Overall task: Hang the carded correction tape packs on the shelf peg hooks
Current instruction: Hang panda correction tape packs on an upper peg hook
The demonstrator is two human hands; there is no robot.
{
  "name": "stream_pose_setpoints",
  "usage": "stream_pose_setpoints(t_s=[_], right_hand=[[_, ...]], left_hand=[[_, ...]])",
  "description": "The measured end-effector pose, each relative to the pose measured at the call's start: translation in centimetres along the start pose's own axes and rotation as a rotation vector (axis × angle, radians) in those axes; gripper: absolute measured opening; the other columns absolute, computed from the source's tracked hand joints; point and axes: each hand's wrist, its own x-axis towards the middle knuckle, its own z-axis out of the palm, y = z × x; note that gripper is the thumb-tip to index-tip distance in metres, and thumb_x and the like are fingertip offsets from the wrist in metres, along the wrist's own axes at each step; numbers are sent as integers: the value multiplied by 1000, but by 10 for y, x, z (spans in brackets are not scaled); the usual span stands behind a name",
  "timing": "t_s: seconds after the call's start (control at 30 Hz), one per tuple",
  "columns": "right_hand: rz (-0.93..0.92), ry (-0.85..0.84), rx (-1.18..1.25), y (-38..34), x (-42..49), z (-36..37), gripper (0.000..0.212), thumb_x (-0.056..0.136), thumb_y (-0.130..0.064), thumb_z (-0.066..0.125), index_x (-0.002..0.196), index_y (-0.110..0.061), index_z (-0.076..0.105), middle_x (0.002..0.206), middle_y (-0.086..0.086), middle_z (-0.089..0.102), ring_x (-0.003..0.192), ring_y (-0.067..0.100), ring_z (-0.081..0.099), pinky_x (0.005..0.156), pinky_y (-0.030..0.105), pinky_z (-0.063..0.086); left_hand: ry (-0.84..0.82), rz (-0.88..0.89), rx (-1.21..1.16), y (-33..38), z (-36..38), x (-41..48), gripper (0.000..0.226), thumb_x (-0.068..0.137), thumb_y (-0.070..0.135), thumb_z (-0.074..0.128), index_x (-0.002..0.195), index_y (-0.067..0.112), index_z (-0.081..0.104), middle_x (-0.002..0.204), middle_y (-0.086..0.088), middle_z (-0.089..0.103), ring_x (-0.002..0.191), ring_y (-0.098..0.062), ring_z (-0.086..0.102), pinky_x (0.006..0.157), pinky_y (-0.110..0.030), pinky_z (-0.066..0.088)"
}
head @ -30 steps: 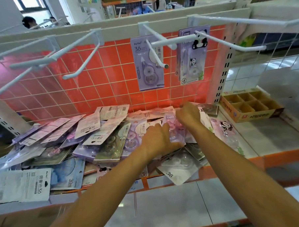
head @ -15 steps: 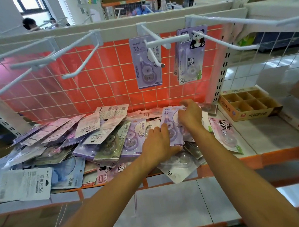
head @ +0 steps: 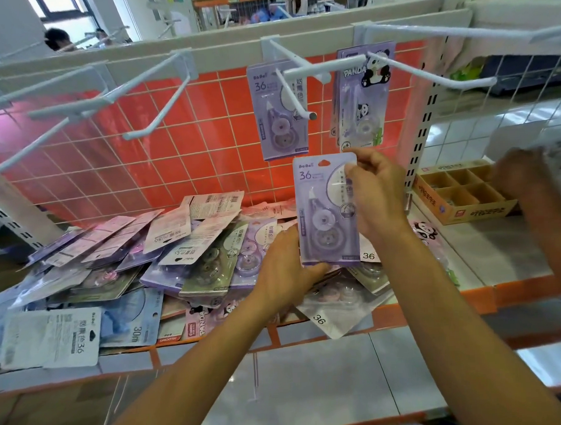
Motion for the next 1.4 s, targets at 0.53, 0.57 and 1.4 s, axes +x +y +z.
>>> stream_pose_setpoints(t_s=[0.53, 0.57, 1.4], right_hand=[[-388, -192, 172, -66, -53, 0, 15, 89, -7, 58, 87, -19, 67, 79, -11, 69, 79, 9, 65, 74, 28, 54], [-404, -200, 193, -67, -53, -1, 14, 88, -8, 58, 87, -19, 67, 80, -9, 69, 79, 10, 65, 74, 29, 53], [-562, -192, 276, -76, -52, 5, 13, 90, -2, 56, 93, -13, 63, 84, -8, 66, 80, 6, 61, 72, 23, 49]], left_hand=[[40, 42, -257, 18, -39, -13, 11, 88, 9, 67, 96, 12, 73, 76, 22, 67, 76, 3, 68, 72, -13, 53], [45, 47, -256, 19, -41, -13, 11, 88, 11, 66, 97, 13, 73, 77, 22, 67, 79, 0, 69, 74, -17, 55], [155, 221, -326, 19, -54, -8, 25, 80, 41, 59, 103, 31, 62, 89, 3, 74, 80, -18, 72, 72, -47, 59]])
